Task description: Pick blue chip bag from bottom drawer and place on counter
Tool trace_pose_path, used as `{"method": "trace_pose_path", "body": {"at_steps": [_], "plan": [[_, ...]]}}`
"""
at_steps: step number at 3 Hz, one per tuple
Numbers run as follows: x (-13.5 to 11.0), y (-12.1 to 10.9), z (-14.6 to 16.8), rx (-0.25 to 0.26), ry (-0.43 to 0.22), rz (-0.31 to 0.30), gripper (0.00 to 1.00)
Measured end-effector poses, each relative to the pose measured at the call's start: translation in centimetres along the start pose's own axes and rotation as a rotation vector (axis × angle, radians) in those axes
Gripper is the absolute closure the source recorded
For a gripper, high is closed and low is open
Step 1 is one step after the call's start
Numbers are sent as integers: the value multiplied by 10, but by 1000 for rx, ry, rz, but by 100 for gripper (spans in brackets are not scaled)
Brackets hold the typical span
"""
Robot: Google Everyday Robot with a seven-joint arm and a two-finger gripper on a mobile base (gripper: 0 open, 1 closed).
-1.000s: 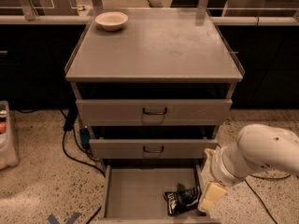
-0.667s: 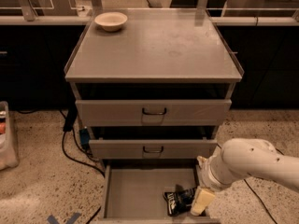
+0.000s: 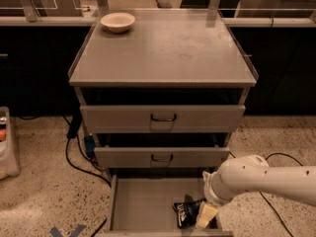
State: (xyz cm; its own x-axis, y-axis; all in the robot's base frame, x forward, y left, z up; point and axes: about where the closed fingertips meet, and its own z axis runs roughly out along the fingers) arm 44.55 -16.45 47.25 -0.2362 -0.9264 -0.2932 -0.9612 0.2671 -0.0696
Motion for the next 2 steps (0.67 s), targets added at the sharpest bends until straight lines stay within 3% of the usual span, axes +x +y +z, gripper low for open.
{"method": "trace_pose_path", "body": {"at_steps": [2], "plan": [[-1, 6, 12, -29, -7, -8, 0]]}}
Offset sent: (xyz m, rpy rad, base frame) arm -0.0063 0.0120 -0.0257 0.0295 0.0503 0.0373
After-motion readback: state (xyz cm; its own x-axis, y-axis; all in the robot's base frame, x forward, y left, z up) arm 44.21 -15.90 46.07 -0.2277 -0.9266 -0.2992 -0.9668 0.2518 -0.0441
